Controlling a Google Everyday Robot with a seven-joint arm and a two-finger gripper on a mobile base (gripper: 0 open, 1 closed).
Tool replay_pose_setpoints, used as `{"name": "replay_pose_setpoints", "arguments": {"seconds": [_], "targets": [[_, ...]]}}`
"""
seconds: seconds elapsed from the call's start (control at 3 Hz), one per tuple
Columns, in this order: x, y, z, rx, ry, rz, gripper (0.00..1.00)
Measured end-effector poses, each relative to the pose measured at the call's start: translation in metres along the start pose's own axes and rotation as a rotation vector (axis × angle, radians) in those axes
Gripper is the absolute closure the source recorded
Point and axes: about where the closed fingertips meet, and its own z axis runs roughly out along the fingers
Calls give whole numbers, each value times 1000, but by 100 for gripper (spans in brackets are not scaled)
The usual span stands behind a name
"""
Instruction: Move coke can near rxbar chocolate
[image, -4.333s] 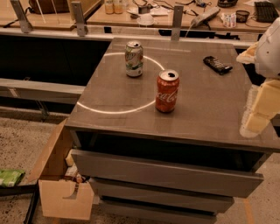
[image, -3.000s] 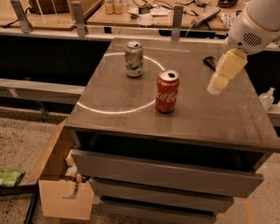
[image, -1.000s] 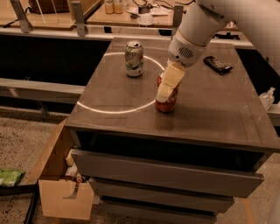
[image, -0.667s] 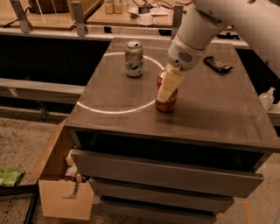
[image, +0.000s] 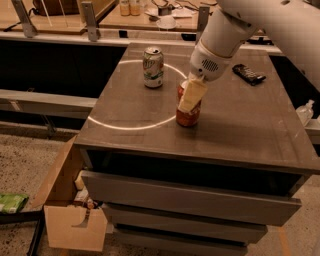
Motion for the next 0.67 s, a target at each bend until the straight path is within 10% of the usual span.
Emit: {"name": "replay_pose_setpoints", "arguments": {"seconds": [0.67], "targets": [[-3, -64, -14, 75, -40, 90, 100]]}}
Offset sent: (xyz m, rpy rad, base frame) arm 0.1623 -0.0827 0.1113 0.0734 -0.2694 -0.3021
